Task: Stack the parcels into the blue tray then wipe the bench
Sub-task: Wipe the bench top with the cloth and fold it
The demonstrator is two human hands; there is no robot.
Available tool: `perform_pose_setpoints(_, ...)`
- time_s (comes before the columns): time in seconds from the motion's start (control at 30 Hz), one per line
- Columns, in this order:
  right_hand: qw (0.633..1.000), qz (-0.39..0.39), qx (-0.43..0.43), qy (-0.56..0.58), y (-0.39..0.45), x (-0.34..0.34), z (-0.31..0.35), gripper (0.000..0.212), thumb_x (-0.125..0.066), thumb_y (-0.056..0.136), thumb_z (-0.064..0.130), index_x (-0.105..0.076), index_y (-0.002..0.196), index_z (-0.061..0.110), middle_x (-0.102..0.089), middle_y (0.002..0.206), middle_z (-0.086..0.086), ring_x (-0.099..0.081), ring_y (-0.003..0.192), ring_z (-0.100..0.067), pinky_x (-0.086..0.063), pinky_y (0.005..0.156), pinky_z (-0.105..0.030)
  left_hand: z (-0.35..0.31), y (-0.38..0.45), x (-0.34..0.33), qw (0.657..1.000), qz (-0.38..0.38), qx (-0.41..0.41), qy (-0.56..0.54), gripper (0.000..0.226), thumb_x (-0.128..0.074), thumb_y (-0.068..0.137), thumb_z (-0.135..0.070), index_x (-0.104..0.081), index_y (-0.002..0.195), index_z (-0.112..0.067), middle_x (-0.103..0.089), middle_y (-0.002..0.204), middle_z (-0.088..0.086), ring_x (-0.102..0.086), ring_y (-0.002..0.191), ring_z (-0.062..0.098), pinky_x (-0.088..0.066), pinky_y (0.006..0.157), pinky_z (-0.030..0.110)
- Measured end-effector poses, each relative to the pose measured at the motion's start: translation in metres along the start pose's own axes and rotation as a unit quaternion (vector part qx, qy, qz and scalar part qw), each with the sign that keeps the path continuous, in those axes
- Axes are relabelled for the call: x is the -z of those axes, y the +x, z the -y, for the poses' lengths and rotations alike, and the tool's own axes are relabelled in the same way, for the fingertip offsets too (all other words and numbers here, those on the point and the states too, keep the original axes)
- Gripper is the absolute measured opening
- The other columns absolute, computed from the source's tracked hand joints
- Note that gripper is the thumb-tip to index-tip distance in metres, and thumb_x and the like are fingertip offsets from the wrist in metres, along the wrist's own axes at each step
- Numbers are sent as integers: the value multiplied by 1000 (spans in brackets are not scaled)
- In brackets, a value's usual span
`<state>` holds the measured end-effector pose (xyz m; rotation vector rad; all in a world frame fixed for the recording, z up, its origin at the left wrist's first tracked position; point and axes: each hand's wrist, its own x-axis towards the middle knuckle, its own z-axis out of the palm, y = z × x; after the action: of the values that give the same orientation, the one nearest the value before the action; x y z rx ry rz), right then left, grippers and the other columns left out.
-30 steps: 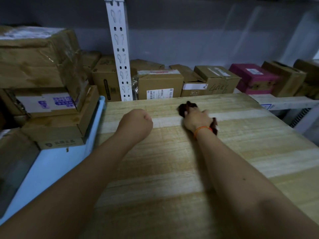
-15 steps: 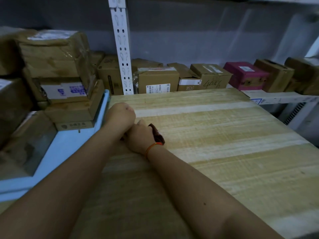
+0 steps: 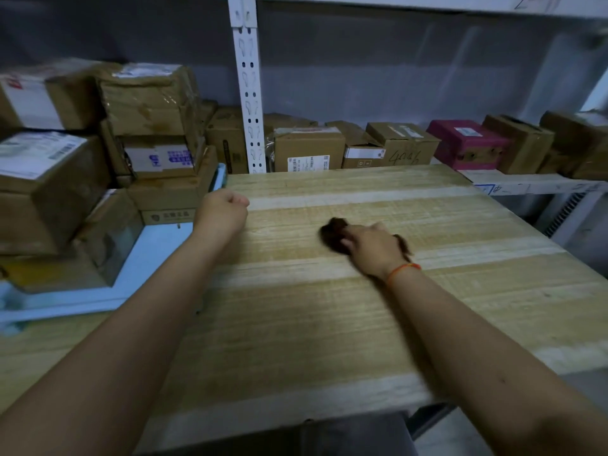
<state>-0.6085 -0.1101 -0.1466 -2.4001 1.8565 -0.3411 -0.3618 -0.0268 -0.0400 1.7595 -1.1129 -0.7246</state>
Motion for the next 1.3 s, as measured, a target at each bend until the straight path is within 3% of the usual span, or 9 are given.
perform_pose_setpoints(0.1, 988, -18, -155, -15, -12, 17, -52, 26, -41, 100, 37, -58, 115, 24, -67, 112, -9, -47, 113, -34, -44, 81, -41, -1, -10, -1, 1000, 4, -10, -16, 20, -48, 97, -8, -65, 95, -17, -64, 111, 7, -59, 110, 27, -48, 101, 44)
perform_pose_setpoints(0.2, 964, -13, -265, -20, -19, 29, -78, 29, -37, 101, 35, -55, 117, 18, -59, 121, -12, -40, 124, -36, -45, 91, -49, -2, -17, -1, 999, 8, -12, -35, 20, -47, 97, -8, -66, 100, -16, -64, 112, 7, -59, 109, 26, -48, 101, 44)
perform_pose_setpoints(0.43, 930, 3, -367, -5, 1, 30, -53, 45, -39, 97, 36, -47, 135, 13, -44, 142, -14, -37, 128, -36, -34, 103, -45, -5, -20, -7, 998, 24, -13, -50, 21, -49, 95, -6, -66, 103, -14, -64, 111, 6, -59, 109, 26, -48, 101, 43)
perform_pose_setpoints(0.57, 957, 24, -289, 4, 26, 18, -7, 47, -35, 99, 39, -48, 136, 14, -45, 143, -13, -40, 126, -37, -33, 103, -44, -4, -21, -9, 998, 31, -9, -55, 22, -49, 94, -5, -67, 104, -13, -64, 111, 6, -59, 107, 25, -49, 98, 42)
perform_pose_setpoints(0.73, 992, 54, -112, 23, 36, -1, 81, 43, -33, 103, 42, -48, 137, 20, -48, 140, -6, -38, 123, -35, -38, 90, -44, 0, -18, 4, 997, 20, -3, -76, 22, -47, 97, -5, -66, 106, -13, -64, 100, 2, -58, 91, 17, -49, 94, 38)
perform_pose_setpoints(0.83, 996, 72, -12, 56, 35, -11, 134, 41, -34, 103, 41, -47, 139, 28, -48, 143, 1, -37, 124, -31, -38, 91, -45, 4, -18, 20, 996, -6, 3, -87, 19, -49, 95, -6, -65, 97, -16, -65, 101, 4, -59, 90, 17, -51, 93, 39)
perform_pose_setpoints(0.97, 987, 110, 91, 71, 37, -26, 191, 34, -36, 102, 39, -49, 133, 35, -52, 138, 3, -40, 121, -29, -36, 88, -45, 10, -24, 44, 994, -52, 6, -92, 24, -47, 95, -5, -61, 84, -22, -65, 95, 4, -59, 87, 16, -50, 80, 30)
perform_pose_setpoints(1.17, 968, 143, 186, 93, 30, -30, 195, 28, -39, 102, 37, -55, 125, 38, -58, 133, 5, -41, 124, -28, -34, 85, -43, 16, -37, 66, 991, -71, -3, -109, 22, -46, 93, -3, -61, 87, -18, -63, 89, 3, -58, 83, 15, -49, 80, 31)
perform_pose_setpoints(1.3, 956, 171, 209, 117, 11, -24, 178, 28, -46, 100, 33, -59, 124, 39, -64, 119, 5, -48, 118, -23, -41, 96, -46, 19, -48, 68, 991, -65, -10, -118, 22, -44, 94, -3, -61, 89, -15, -63, 86, 3, -57, 78, 14, -48, 76, 29)
